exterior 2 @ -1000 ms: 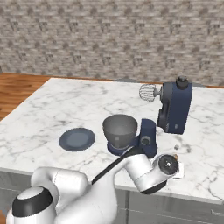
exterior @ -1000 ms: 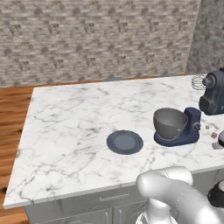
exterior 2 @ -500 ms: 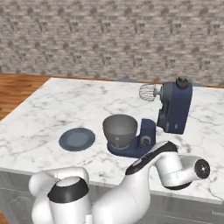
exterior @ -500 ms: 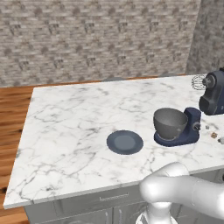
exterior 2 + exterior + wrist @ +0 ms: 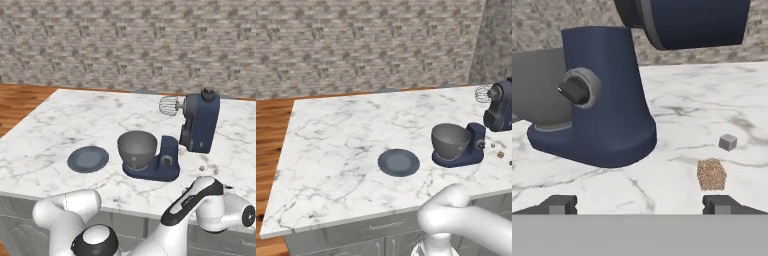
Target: Add butter and sugar cubes to the stand mixer bowl and then turn on the stand mixer to begin making frosting.
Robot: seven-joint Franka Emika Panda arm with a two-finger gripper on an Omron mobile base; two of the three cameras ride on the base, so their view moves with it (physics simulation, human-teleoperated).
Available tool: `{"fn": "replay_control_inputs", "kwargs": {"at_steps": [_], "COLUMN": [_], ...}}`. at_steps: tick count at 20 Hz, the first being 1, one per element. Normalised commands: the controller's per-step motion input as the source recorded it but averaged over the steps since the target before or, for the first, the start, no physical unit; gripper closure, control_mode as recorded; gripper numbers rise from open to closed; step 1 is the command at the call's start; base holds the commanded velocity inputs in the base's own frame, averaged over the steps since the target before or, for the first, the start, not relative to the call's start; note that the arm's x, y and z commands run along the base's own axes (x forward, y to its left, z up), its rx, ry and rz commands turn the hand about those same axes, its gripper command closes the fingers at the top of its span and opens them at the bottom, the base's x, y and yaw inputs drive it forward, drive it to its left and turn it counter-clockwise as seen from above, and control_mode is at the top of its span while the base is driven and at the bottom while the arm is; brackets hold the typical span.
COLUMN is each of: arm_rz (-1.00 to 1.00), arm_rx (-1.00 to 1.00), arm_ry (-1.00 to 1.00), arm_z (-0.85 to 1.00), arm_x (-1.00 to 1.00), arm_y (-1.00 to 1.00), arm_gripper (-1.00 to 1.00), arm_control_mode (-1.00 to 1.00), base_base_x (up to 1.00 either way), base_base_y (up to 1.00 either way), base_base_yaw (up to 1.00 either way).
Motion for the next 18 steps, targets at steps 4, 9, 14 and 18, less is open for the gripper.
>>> {"fn": "replay_control_inputs", "kwargs": {"at_steps": [4, 9, 14, 18], "arm_rz": [0.00, -0.01, -0.04, -0.02], "arm_rx": [0.00, 0.00, -0.01, -0.03], "arm_ry": [-0.09, -0.02, 0.00, 0.00], "arm_z": [-0.18, -0.23, -0.22, -0.22], "arm_x": [0.35, 0.41, 0.36, 0.40], "arm_y": [0.00, 0.03, -0.02, -0.18], "arm_gripper": [-1.00, -1.00, -1.00, -1.00], "arm_control_mode": [-1.00, -1.00, -1.00, -1.00], "base_base_x": [0.00, 0.00, 0.00, 0.00], "base_base_y": [0.00, 0.00, 0.00, 0.00], "base_base_yaw": [0.00, 0.00, 0.00, 0.00]}}
